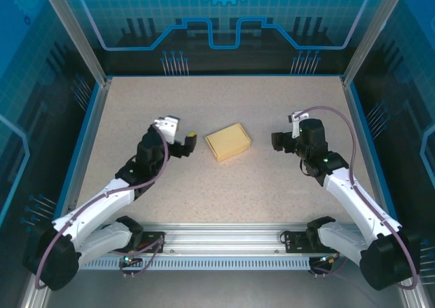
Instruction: Fold the paper box
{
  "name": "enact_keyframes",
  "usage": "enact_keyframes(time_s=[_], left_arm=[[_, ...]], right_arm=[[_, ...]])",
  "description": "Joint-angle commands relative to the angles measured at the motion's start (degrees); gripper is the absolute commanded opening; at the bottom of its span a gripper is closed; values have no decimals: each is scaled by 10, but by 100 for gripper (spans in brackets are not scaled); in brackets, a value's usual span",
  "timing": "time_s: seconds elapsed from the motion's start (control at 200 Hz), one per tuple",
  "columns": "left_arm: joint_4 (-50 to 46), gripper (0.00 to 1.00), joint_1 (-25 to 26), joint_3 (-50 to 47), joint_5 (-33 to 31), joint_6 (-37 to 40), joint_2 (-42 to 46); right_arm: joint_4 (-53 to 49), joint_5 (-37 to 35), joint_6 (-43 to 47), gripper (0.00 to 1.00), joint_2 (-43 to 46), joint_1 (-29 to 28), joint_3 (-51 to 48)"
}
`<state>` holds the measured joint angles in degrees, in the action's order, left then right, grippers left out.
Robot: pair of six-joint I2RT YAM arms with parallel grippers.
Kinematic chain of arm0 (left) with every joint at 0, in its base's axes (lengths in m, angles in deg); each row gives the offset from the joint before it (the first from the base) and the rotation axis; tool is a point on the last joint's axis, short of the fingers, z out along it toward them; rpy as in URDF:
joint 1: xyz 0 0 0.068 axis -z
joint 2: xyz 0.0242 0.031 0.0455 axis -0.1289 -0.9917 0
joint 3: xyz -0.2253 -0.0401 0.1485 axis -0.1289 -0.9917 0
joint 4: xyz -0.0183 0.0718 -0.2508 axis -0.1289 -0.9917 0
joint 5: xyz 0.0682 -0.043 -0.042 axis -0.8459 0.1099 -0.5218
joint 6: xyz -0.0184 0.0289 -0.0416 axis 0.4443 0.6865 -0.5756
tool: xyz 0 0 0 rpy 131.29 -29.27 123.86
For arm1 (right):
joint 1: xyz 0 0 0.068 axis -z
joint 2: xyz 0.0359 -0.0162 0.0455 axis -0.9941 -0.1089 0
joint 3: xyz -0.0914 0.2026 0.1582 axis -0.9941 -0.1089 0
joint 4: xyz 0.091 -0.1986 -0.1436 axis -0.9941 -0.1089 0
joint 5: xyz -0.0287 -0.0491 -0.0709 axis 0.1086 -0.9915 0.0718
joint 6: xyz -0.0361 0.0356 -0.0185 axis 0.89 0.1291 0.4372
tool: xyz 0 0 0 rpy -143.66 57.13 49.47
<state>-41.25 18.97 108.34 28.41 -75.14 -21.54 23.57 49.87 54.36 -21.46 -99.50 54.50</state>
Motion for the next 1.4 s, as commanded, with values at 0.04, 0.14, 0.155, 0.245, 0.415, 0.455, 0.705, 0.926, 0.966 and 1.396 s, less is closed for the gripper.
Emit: enact_keyframes(time_s=[0.04,0.14,0.155,0.245,0.415,0.455,0.705,0.926,0.966,1.396], left_arm=[[23,99,-76,-50,-44,-39,36],[38,99,-134,-68,-44,-42,22],[41,99,-143,-69,-44,-43,17],[88,99,-181,-84,-27,-37,-19],[201,99,-234,-103,9,-36,-119],[222,99,-242,-101,23,-37,-146],[394,99,-264,-110,100,-38,-294],[419,99,-264,-106,152,-16,-330],[421,99,-264,-105,156,-14,-330],[420,99,-264,-106,155,-13,-330]], right_arm=[[76,-103,-33,99,-21,22,-25],[109,-151,-44,100,-52,33,-37],[116,-156,-44,100,-57,34,-40],[159,-185,-54,100,-88,43,-61],[224,-180,-22,100,-153,59,-71],[245,-177,-4,100,-169,58,-74],[424,-124,65,100,-211,54,-139],[559,-83,103,100,-227,61,-193],[569,-78,105,100,-245,62,-190],[594,21,83,100,-279,111,-194]])
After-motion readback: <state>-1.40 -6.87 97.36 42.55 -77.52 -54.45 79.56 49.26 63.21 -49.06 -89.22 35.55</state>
